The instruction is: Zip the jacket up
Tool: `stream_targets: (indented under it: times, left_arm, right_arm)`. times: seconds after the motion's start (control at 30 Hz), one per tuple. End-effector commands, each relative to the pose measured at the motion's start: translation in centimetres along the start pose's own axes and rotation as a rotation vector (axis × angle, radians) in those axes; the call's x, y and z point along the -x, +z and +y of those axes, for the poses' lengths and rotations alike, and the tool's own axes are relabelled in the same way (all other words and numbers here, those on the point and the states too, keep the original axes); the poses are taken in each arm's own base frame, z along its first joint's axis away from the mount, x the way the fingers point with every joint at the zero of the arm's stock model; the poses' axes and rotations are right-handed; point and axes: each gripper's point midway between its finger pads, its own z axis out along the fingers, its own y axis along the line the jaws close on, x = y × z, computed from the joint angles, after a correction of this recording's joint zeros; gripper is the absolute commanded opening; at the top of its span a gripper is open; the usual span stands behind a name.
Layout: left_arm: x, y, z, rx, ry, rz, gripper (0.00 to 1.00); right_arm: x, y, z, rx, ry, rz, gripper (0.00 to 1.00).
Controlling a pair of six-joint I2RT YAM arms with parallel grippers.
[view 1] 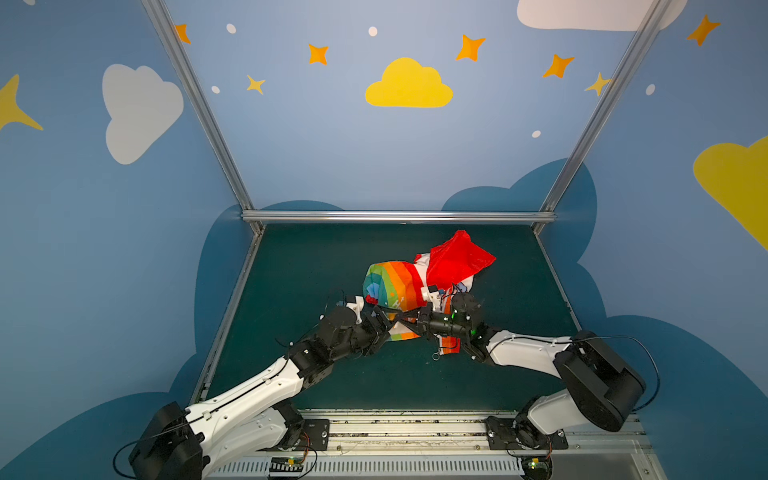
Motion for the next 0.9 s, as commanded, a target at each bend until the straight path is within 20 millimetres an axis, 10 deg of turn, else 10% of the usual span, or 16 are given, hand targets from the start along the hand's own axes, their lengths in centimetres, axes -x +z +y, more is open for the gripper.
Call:
stream_targets:
  times: [0.0, 0.47, 0.87]
  left_arm:
    - [0.2, 0.6, -2.9, -0.101, -0.024, -0.019, 0.93]
    - [3.3, 1.8, -3.1, -0.129, -0.041, -0.171, 0.89]
    - [4.4, 0.7, -0.5, -0.076, -0.056, -0.238, 0.47]
  right_arm:
    - [0.5, 0.2, 2.9, 0.088, -0.049, 0.002, 0.00]
    - [-0.2, -1.5, 1.7, 0.064, -0.028, -0.027, 0.00]
    - [0.0, -3.1, 1.1, 0.037, -0.036, -0.078, 0.00]
